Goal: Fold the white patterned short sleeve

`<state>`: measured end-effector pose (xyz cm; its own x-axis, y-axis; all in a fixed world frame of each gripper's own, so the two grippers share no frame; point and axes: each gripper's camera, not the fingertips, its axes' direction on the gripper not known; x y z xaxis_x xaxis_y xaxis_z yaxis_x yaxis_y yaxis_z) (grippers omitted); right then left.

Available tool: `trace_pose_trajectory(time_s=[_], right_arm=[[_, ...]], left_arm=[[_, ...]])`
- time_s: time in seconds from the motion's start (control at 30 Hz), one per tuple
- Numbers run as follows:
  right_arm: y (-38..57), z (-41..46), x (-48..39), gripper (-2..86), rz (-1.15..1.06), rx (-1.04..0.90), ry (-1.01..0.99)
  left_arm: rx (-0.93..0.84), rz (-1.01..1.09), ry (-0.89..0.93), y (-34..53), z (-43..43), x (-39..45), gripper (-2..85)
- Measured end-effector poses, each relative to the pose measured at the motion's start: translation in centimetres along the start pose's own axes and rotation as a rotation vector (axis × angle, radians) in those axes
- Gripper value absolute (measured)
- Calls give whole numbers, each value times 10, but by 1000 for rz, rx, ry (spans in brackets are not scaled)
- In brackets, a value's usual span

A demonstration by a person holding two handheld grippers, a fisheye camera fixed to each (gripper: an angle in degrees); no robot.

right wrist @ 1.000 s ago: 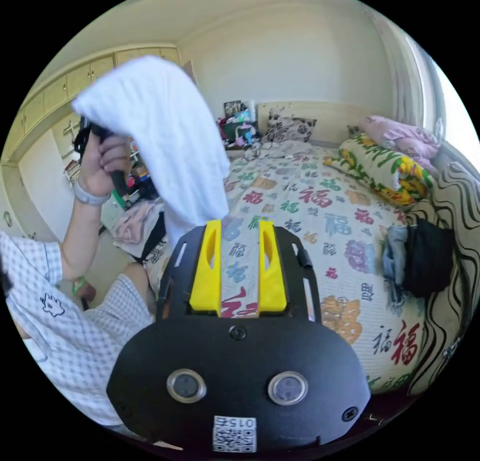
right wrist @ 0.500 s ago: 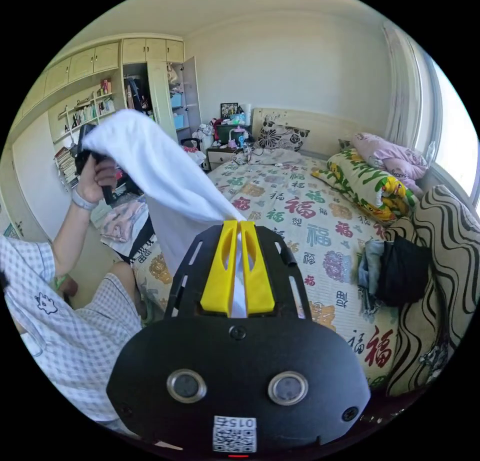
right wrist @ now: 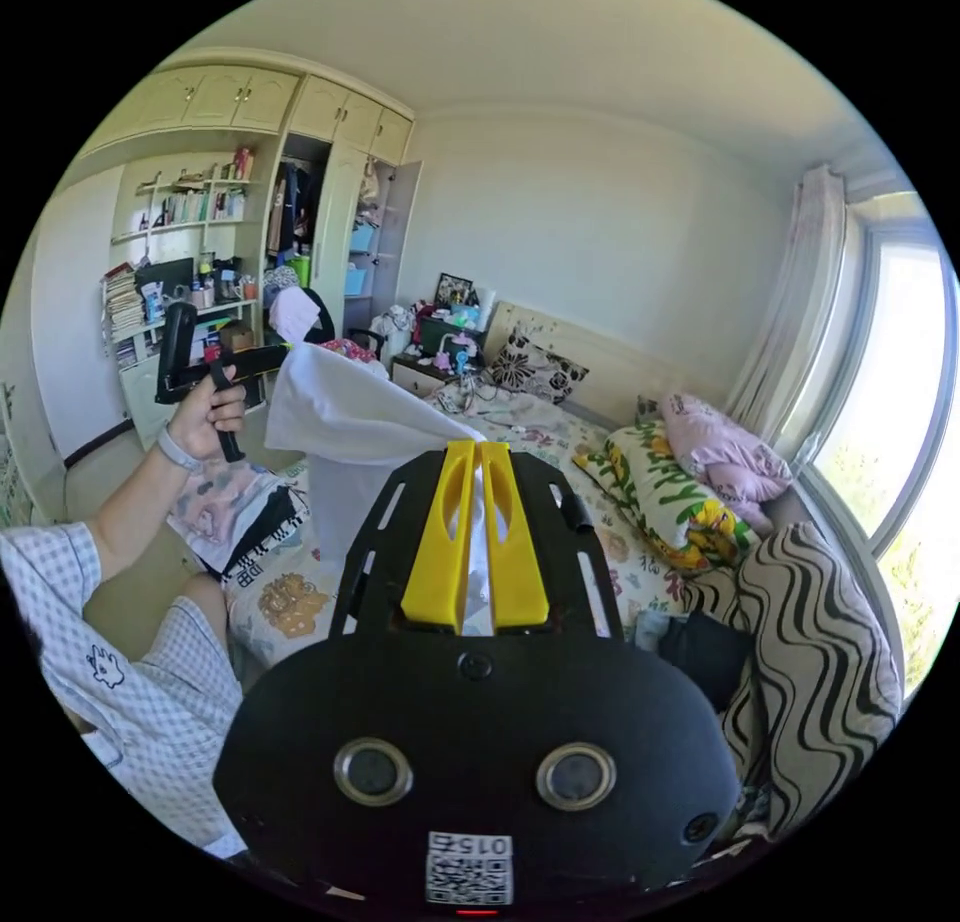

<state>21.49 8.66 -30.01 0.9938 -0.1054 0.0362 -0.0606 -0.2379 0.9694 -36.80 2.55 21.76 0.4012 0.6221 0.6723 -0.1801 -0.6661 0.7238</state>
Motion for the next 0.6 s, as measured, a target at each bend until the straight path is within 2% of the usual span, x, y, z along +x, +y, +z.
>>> trace_pose_trajectory(time_s=[0.2,0.4,0.5,0.6], right_arm=[[18,11,-28,-10,-84,14,76],[40,42,-24,-10,-43,-13,-73],[59,54,-17,-9,-31,-32,-94],[99,89,10,-9,95,-114,-134]], left_arm=[[-9,37,79,-2,-29,-5,-6],[-3,-10,-4,-4,-21,-24,-8],[13,-48,53,-12,-2,-35,-8],[-72,-101,109,-13,57,-51,-7]])
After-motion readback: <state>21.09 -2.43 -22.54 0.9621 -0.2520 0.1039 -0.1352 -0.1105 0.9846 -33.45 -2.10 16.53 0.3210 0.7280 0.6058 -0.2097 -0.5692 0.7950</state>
